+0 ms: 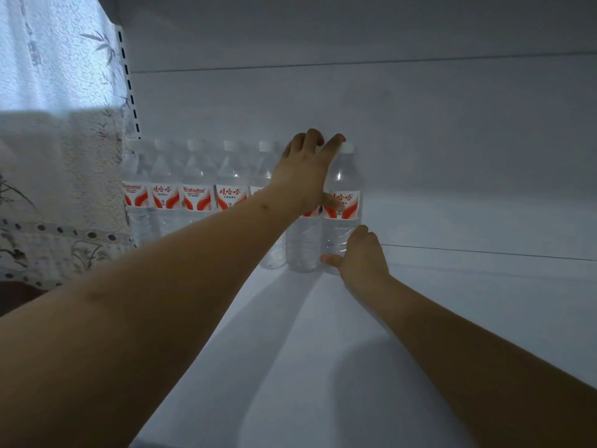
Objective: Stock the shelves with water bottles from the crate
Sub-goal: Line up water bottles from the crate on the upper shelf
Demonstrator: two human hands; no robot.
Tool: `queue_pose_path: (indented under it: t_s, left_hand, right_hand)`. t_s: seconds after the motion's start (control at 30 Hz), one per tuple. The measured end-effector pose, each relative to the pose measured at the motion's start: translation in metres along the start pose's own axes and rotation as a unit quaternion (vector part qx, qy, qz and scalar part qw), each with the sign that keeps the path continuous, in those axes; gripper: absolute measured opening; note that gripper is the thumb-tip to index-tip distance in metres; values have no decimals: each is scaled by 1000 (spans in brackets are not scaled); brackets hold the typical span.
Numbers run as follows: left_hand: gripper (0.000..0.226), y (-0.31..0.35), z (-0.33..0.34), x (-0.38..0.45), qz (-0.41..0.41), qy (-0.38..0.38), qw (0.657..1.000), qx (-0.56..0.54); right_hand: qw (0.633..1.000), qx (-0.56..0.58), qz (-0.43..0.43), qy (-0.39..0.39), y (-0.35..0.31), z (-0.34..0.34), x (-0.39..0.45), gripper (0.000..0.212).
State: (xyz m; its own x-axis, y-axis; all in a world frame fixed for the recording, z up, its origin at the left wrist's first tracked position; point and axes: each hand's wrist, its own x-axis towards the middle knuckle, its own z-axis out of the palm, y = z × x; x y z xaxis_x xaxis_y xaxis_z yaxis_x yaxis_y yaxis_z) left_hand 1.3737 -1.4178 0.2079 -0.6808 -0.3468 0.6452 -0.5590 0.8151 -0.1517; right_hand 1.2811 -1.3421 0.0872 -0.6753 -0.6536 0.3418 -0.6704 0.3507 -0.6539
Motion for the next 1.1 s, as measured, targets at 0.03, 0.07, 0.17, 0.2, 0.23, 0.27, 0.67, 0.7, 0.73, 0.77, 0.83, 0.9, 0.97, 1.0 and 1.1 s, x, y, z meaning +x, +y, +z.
queue_pose_path:
  t_s: [0.03,0.07,0.17,0.2,0.23,0.27,0.67,0.7,0.73,0.77,0.83,0.9,0.97,1.0,1.1]
  left_hand:
    - [109,0,0,0,-1,-3,1000,0]
    - [112,0,0,-1,-4,-7,1000,0]
    - [124,-3,-7,-7,-5,-50,999,11]
    - [127,-7,-13,-12,-2,-64,998,16]
    - [129,-11,-19,-20,-6,-73,997,6]
    - [127,-14,-25,-29,-22,-74,997,-17]
    - [34,-21,-128,-227,-126,104,957,-240]
    - [26,-28,-135,-252,-132,125,954,-240]
    - [20,-36,-139,-279,-139,145,951,-235]
    - [16,-41,-142,-308,-150,162,951,-218]
    - [15,-53,-142,-372,-198,171,950,-168]
    - [14,-66,-135,-443,-271,140,944,-125]
    - [15,-78,-123,-522,-362,71,925,-94]
    - [16,-79,-116,-560,-408,20,908,-93]
    - [19,-73,-91,-681,-548,-169,811,-116]
  right_hand:
    - [1000,4,1,-1,-1,0,-2,78]
    - [1000,11,4,-4,-1,0,-3,77]
    - [1000,7,8,-21,2,-9,-14,61]
    - [1000,-10,6,-25,4,-17,-20,53]
    - [999,-31,6,-30,6,-26,-29,46]
    - [998,-49,0,-30,9,-36,-40,41]
    - [984,7,-173,-38,-79,-82,-239,47]
    - [978,12,-208,-32,-87,-72,-258,42]
    - [969,14,-246,-30,-92,-61,-276,35]
    - [957,11,-287,-38,-96,-49,-295,29]
    - [927,7,-372,-53,-102,-19,-330,19]
    - [902,18,-420,-102,-108,17,-366,14]
    - [883,21,-422,-204,-116,55,-403,17]
    - [873,14,-414,-257,-117,76,-420,22]
    - [829,-12,-365,-424,-121,135,-464,38]
